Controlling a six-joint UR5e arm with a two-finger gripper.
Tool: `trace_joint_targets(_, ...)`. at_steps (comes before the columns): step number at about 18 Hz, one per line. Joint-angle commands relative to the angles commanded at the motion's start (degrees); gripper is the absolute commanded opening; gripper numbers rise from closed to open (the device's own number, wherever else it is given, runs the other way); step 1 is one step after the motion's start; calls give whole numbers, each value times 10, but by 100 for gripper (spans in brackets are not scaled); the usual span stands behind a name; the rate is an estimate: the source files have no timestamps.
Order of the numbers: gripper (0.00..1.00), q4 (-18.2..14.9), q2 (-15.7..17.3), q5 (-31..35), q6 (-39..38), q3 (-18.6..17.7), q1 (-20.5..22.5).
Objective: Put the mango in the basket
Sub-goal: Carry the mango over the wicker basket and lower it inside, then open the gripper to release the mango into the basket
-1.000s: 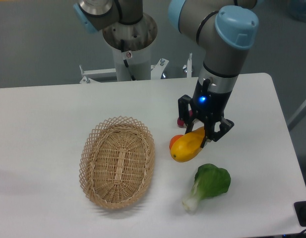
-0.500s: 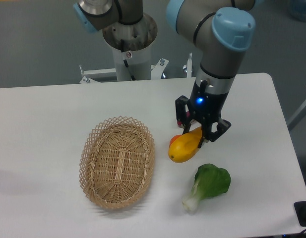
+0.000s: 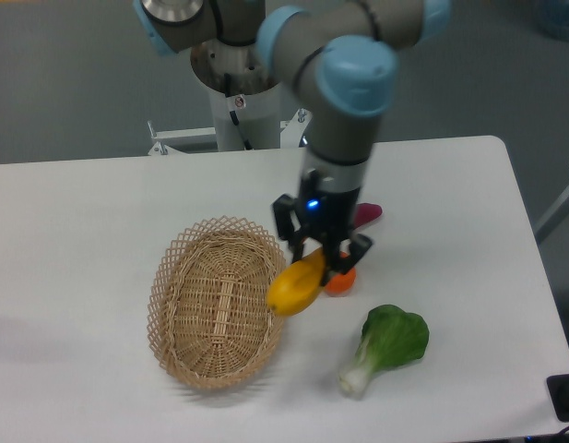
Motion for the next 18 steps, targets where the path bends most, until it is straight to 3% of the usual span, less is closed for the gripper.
trace_joint_targets(2, 29, 25, -3, 18, -18, -29, -20)
trace_joint_targets(5, 29, 70, -36, 62, -47, -48, -66)
trace_joint_targets(8, 29, 77, -69, 107, -48, -49, -97)
trace_joint_targets(11, 29, 84, -88, 112, -49, -56, -105)
trace_joint_targets(18, 29, 97, -112, 114, -46, -67, -115)
